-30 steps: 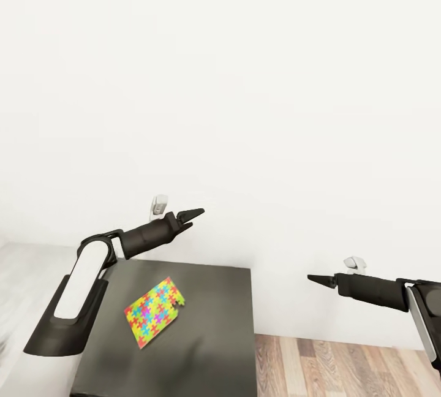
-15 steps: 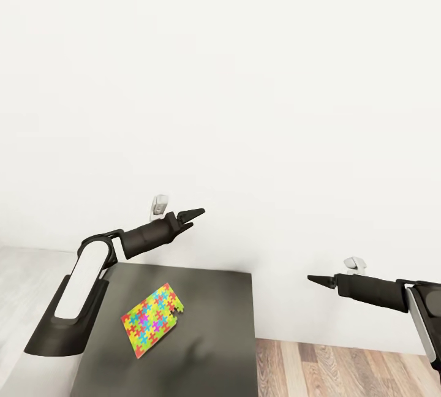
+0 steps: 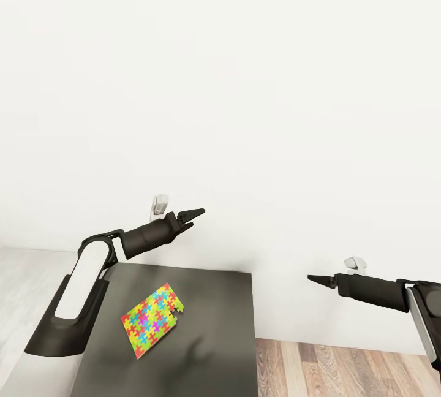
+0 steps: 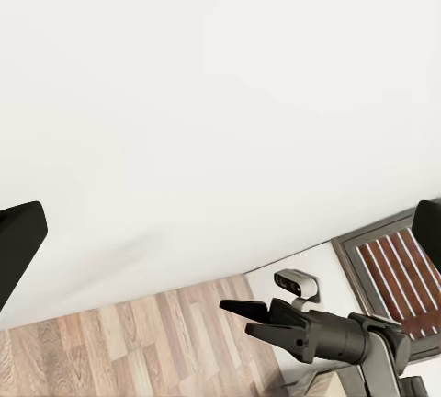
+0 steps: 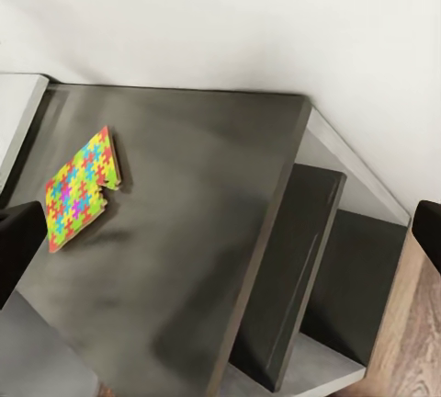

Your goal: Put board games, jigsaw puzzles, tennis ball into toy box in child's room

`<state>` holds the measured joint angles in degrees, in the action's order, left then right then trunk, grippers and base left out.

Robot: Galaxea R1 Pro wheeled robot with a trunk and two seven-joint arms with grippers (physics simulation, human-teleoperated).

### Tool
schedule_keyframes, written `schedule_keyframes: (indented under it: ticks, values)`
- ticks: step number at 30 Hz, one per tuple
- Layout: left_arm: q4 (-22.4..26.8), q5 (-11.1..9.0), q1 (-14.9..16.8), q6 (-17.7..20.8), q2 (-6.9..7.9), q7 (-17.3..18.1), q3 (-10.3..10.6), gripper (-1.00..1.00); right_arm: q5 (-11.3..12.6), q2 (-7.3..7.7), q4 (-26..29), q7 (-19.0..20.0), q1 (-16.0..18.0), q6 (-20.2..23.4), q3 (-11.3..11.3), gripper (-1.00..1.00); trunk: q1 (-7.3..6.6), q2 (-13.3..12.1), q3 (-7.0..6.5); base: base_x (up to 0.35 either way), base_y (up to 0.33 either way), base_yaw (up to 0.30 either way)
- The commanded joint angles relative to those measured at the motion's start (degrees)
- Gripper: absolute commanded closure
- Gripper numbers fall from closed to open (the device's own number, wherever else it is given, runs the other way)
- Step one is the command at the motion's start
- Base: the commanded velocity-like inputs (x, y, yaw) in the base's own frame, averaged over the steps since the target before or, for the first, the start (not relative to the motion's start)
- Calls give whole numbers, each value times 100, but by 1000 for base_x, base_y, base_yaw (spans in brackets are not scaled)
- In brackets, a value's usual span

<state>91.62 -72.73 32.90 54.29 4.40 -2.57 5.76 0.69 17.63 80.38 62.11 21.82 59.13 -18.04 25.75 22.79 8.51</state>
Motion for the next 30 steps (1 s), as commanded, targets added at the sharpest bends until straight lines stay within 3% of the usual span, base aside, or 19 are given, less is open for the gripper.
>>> schedule_keyframes:
  ticks: [1, 13, 19, 24, 25, 30]
  values:
    - [2, -31, 6, 11, 4, -28, 4, -100, 4, -1, 4, 14, 6, 47, -3, -100, 4, 12, 12, 1, 0, 0]
    - [-8, -31, 6, 11, 25, -29, -4, -100, -4, -2, 18, 7, 6, 57, 4, -100, 4, 12, 12, 0, 0, 0]
    - [-13, -15, -343, 34, 185, -269, -106, -100, -28, 33, -42, 5, 0, 87, -2, -100, 4, 12, 12, 0, 0, 0]
    - [-79, -14, -549, 10, 359, -935, -189, -100, -42, 80, -231, -9, -2, 87, -8, -100, 4, 12, 12, 0, 0, 0]
    - [-79, -14, -549, 10, 359, -935, -189, -100, -42, 80, -231, -9, -2, 87, -8, -100, 4, 12, 12, 0, 0, 0]
    - [-136, -8, -673, -19, 409, -1852, -212, -100, -61, 102, -338, -23, -2, 83, -7, -100, 4, 12, 12, 0, 0, 0]
